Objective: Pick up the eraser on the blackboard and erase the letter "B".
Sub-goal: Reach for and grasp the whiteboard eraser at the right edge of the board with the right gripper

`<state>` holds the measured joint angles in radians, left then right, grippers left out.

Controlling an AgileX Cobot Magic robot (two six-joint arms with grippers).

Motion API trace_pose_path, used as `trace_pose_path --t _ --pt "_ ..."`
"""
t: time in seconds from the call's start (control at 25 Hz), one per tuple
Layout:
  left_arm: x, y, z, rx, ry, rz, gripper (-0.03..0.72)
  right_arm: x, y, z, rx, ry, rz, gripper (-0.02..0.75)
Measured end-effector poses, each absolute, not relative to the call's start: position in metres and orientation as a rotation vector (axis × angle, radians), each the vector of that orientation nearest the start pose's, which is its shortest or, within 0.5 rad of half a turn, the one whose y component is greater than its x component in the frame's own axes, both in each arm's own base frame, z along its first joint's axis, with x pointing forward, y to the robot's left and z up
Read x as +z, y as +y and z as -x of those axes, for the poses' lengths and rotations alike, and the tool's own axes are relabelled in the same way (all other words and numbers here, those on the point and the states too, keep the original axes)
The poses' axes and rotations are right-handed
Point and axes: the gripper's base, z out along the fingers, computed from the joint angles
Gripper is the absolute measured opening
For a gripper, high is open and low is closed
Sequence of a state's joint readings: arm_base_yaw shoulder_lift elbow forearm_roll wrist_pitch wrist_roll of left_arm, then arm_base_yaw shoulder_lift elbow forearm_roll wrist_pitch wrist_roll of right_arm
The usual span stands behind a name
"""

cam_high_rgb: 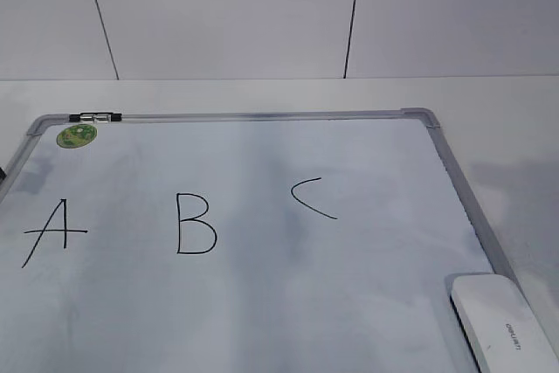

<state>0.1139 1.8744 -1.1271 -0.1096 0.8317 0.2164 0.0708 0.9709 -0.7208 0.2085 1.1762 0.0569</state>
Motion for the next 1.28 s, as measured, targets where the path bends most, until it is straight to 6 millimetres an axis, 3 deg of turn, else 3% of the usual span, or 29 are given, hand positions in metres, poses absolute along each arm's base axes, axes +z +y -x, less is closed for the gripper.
trace_pose_path --t 0.6,1.16,1.28 --pt "0.154 0.031 -0.339 -0.109 3.05 -0.047 0.037 0.243 0.064 -0.163 0.142 3.07 0.099 0.461" --pt "0.154 0.031 -0.339 -0.112 3.05 -0.045 0.037 0.243 0.069 -0.176 0.138 3.058 0.068 0.465" --pt "0.154 0.031 -0.339 -0.112 3.05 -0.045 0.037 0.24 0.071 -0.182 0.145 3.037 0.062 0.531"
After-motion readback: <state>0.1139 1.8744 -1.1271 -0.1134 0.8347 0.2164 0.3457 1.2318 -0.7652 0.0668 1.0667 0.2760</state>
